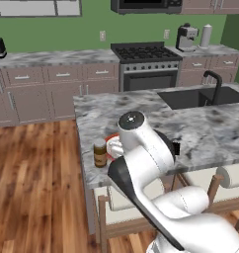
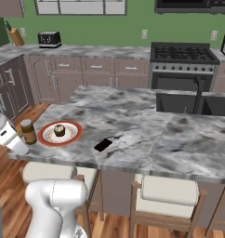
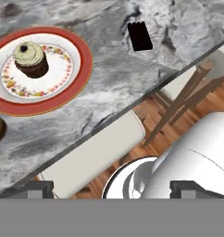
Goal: Take the cinnamon bottle from the cabinet and place it on the dining table, next to the plate with the cupcake. Then take the chocolate from the dining counter and place it on the cupcake plate.
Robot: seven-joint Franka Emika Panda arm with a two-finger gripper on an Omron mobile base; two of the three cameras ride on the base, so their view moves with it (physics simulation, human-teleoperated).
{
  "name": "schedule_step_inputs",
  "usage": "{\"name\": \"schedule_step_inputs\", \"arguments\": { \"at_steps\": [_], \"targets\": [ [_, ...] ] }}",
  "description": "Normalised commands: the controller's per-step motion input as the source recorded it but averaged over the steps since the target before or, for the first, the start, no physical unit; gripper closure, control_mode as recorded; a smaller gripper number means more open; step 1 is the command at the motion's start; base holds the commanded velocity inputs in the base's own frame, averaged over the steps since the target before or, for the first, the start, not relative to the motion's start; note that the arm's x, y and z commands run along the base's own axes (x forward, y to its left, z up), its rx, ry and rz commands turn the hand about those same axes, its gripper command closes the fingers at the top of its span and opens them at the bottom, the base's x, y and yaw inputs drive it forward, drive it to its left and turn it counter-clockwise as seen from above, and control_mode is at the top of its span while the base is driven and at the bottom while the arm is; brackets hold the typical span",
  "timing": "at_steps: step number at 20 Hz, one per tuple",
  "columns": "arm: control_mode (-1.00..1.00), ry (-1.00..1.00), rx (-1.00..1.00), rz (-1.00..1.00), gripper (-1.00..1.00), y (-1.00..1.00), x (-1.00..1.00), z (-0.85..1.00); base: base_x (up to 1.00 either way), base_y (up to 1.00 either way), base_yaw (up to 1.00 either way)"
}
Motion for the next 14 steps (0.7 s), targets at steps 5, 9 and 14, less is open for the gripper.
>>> {"name": "schedule_step_inputs", "arguments": {
  "at_steps": [5, 9, 14],
  "targets": [
    [-1.00, 0.18, 0.01, -0.02, -1.00, -0.55, 0.00, 0.33, 0.00, 0.00, 0.00],
    [-1.00, 0.03, 0.00, 0.07, -1.00, -0.60, -0.01, 0.15, 0.00, 0.00, 0.00],
    [-1.00, 0.00, 0.00, 0.15, -1.00, -0.64, 0.00, 0.07, 0.00, 0.00, 0.00]
  ]
}}
